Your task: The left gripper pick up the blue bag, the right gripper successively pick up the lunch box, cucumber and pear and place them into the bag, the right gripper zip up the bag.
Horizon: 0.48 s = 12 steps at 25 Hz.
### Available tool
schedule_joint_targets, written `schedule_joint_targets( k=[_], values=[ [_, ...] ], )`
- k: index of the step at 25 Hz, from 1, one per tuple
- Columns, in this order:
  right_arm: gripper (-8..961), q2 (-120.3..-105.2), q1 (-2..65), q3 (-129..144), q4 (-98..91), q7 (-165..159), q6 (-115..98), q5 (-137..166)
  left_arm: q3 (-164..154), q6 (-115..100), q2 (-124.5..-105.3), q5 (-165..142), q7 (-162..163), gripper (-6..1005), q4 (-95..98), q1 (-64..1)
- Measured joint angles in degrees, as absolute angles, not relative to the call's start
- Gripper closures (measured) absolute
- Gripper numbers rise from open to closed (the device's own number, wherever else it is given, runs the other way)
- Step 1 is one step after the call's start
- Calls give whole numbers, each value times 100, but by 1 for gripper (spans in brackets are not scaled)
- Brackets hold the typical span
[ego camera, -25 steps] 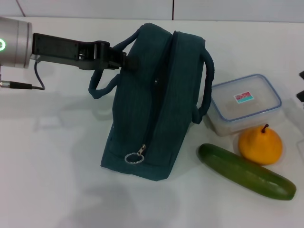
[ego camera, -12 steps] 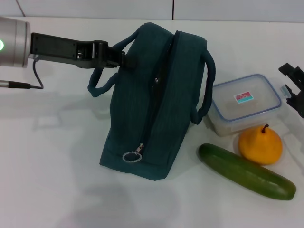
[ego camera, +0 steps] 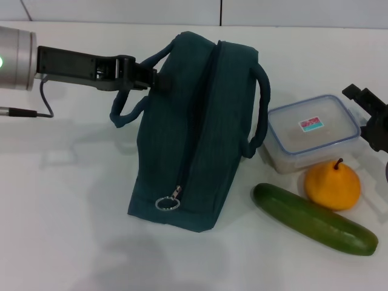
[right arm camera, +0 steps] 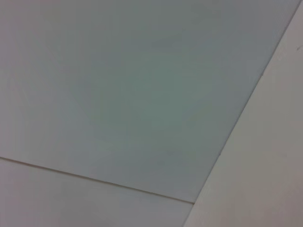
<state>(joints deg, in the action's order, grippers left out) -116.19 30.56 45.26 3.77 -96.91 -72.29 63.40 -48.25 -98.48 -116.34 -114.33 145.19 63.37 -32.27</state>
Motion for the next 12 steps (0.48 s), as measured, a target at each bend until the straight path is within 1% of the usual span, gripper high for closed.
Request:
schedule_joint_targets(
  k=[2, 12],
  values=[
    [232, -11619, 3048, 4524, 376, -9692, -7209, 6340, -4825, -9851, -11636, -11433, 14509, 915, 6337, -3197],
    [227, -11619, 2991, 4519, 372, -9695, -7198, 6338, -4825, -9862, -11643, -11422, 14502, 915, 6340, -3118]
  ],
)
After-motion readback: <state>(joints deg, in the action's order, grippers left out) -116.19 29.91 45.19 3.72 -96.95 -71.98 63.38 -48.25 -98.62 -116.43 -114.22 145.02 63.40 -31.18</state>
